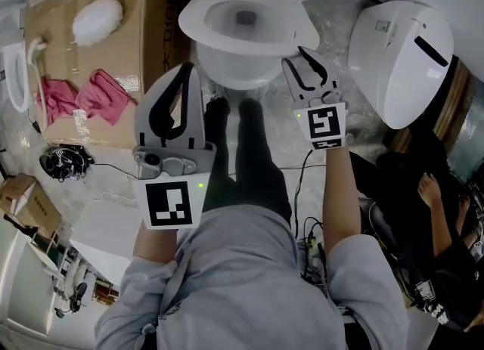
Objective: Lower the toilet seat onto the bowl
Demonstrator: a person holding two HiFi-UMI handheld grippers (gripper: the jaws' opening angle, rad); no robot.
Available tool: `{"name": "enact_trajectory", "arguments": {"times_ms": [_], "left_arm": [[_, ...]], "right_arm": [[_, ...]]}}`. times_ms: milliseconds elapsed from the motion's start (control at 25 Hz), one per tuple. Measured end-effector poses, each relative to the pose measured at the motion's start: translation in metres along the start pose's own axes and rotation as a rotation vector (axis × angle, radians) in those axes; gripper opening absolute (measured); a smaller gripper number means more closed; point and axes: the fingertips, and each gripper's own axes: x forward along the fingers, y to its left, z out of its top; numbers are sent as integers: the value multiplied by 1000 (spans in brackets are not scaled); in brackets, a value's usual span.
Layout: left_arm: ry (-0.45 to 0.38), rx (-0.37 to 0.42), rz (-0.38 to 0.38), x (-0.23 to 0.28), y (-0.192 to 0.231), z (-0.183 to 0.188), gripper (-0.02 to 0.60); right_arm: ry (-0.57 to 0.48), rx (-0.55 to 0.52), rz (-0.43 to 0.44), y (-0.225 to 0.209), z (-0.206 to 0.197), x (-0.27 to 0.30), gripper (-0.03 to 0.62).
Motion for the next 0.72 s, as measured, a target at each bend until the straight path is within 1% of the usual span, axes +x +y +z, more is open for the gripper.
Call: {"name": "enact_trajectory", "arguments": {"times_ms": [440, 720], "left_arm": [[19, -7, 16, -2, 7, -16, -2], [30, -20, 22, -3, 9, -27, -2]], "right_arm": [[50, -42, 69, 30, -29, -7, 126], [123, -88, 116, 58, -61, -9, 126]]}}
